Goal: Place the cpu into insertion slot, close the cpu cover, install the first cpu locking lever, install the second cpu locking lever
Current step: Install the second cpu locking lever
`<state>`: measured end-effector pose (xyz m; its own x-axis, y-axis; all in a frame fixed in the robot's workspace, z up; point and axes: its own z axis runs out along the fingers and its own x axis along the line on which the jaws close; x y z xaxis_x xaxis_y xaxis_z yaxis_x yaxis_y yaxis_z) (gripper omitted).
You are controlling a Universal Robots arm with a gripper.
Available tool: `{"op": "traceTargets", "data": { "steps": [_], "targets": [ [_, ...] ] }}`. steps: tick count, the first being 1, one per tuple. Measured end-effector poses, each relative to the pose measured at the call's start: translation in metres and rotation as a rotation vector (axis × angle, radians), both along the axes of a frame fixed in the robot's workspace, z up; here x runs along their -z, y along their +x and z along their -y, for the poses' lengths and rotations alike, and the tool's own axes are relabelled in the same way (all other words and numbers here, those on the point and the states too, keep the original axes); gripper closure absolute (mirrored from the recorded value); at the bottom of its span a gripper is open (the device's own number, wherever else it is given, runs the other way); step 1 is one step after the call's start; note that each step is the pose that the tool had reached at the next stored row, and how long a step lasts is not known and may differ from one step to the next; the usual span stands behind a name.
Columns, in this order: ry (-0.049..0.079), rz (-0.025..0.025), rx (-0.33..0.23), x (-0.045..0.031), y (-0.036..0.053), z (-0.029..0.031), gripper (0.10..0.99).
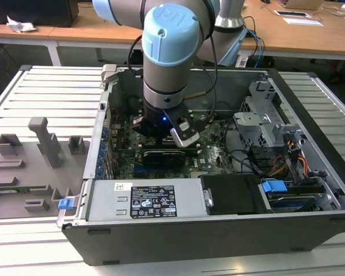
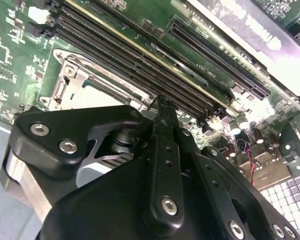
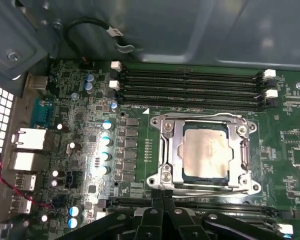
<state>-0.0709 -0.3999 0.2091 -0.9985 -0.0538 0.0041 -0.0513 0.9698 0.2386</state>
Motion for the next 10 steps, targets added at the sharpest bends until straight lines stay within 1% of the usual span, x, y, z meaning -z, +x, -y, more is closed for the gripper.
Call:
{"op": "traceTargets", "data": {
  "steps": [5, 10],
  "targets": [
    [0.004, 0.0000, 0.000, 0.0056, -0.0016, 0.0000, 0.980],
    [0.008, -0.0001, 0.000, 0.0079, -0.0032, -0.0002, 0.980]
  ]
}}
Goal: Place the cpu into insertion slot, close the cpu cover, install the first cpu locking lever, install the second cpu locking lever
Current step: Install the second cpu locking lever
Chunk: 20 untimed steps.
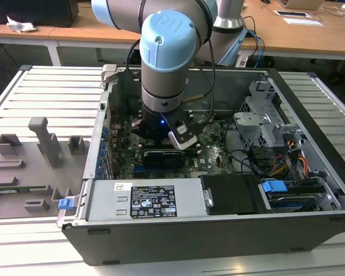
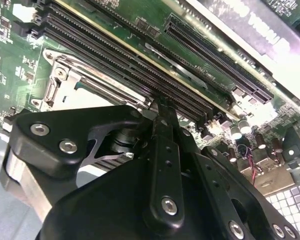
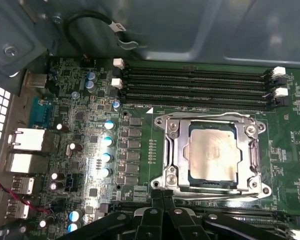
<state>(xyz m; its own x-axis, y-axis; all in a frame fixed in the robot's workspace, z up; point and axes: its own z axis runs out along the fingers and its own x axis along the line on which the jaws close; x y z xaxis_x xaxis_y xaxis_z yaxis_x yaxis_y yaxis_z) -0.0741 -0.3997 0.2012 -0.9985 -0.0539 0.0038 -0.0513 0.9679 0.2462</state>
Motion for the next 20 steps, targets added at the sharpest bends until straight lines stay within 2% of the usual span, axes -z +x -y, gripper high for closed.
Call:
{"op": "traceTargets", "data": {
  "steps": [5, 10, 20],
  "targets": [
    [0.022, 0.0001, 0.000, 0.0012, -0.0019, -0.0002, 0.980],
    [0.033, 0.0002, 0.000, 0.0038, -0.0031, -0.0018, 0.980],
    [0.036, 0.0001, 0.000, 0.0062, -0.0049, -0.0041, 0.980]
  ]
}}
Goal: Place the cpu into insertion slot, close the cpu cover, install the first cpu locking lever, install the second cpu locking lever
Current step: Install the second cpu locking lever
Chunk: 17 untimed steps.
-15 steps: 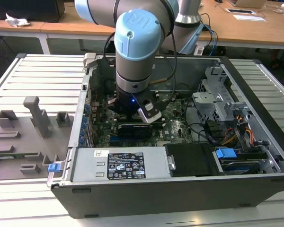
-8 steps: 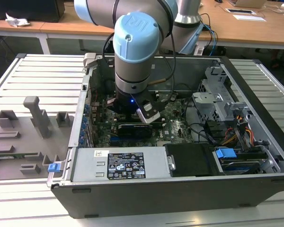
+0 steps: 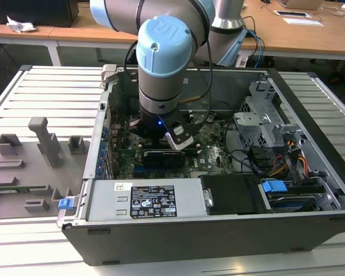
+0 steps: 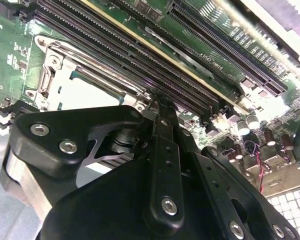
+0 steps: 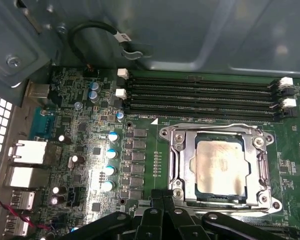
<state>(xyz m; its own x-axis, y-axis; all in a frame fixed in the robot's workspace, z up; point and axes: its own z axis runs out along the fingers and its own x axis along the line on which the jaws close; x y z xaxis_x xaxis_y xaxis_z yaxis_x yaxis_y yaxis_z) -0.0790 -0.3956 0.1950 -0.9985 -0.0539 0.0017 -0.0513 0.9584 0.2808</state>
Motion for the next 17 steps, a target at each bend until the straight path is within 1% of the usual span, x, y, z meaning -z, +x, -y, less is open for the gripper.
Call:
{"op": "traceTargets", "data": {
  "steps": [4, 8, 12, 14, 17],
  "targets": [
    [0.000, 0.0000, 0.000, -0.0002, -0.0004, 0.0001, 0.980],
    [0.000, 0.0001, 0.000, -0.0033, -0.0004, 0.0000, 0.980],
    [0.000, 0.0001, 0.000, -0.0045, -0.0004, 0.0001, 0.980],
    [0.000, -0.0001, 0.000, -0.0057, -0.0004, 0.0001, 0.980],
    [0.000, 0.0000, 0.000, -0.0097, -0.0004, 0.0001, 0.980]
  ]
}}
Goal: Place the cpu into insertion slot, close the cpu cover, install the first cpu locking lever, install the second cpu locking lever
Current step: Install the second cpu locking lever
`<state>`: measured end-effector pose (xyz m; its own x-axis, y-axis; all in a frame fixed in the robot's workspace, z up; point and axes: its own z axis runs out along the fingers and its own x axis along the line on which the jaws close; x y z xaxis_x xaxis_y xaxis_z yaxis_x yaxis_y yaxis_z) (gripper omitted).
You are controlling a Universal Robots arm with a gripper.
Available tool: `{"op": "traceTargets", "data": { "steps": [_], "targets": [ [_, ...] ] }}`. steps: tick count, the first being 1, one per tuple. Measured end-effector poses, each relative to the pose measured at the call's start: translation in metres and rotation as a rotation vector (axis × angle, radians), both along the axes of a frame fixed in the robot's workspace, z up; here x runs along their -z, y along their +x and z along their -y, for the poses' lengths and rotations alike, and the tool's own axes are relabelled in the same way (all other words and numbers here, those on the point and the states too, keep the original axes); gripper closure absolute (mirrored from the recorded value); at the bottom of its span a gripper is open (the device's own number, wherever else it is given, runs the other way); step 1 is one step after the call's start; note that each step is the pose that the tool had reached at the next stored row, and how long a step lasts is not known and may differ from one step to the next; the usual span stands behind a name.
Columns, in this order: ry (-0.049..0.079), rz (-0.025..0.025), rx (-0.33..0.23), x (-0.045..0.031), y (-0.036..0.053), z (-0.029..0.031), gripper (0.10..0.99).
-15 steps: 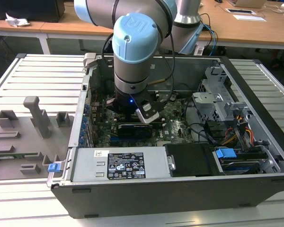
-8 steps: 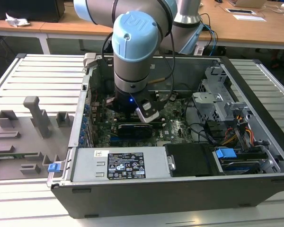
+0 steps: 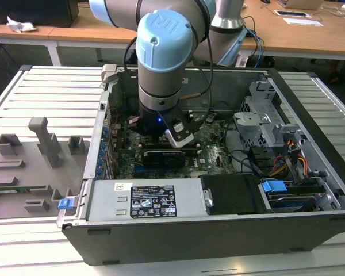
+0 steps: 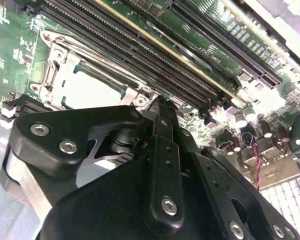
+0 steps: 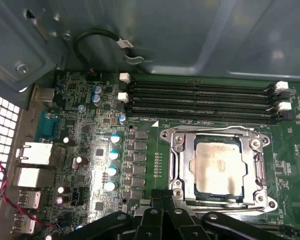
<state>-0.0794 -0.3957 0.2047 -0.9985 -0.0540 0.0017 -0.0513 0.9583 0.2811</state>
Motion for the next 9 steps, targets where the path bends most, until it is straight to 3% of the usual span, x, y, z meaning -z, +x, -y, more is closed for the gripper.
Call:
{"op": "traceTargets", "data": {
  "steps": [9],
  "targets": [
    [0.000, 0.0001, 0.000, -0.0107, 0.0000, 0.0000, 0.980]
  ]
}}
